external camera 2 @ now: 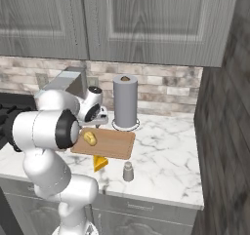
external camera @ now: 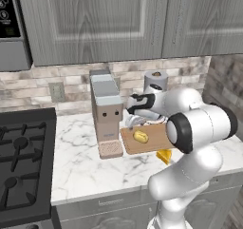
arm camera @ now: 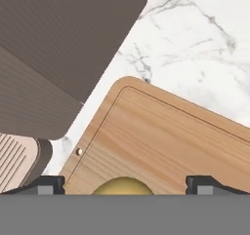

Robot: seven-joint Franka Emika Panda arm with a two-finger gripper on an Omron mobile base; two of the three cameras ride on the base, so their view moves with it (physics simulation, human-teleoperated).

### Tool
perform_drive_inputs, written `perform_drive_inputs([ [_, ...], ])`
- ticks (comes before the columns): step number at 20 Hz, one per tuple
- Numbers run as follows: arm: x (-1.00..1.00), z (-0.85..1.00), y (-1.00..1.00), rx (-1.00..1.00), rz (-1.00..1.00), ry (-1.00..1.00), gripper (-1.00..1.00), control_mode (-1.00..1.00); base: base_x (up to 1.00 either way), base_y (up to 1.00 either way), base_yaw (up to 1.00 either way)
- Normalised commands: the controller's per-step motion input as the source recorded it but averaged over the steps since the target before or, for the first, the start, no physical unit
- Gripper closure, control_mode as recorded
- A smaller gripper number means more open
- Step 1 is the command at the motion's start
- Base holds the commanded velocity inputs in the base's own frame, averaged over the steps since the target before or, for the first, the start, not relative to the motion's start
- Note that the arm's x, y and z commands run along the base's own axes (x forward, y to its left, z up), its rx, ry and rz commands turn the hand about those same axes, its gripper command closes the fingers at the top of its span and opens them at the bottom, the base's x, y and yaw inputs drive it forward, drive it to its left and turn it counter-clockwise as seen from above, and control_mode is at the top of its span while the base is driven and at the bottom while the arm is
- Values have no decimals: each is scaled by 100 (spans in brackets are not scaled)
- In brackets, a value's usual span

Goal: Retrieve the reheated potato from the microwave, then place the potato, cheese, and condiment on the cutting board.

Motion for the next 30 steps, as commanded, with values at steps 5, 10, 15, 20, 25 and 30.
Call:
perform_drive_inputs([
  [5, -28, 26, -13, 0, -19, 0, -100, -100, 0, 0, 0],
  [10, -42, 16, -20, 0, -31, 0, -100, -100, 0, 0, 0],
  [15, -48, 17, -26, 0, -30, 0, -100, -100, 0, 0, 0],
  [20, -53, 19, -29, 0, -23, 0, -100, -100, 0, 0, 0],
  [25, -60, 7, -25, 0, -16, 0, -100, -100, 0, 0, 0],
  [30, -53, 1, -13, 0, -4, 2, -100, -100, 0, 0, 0],
])
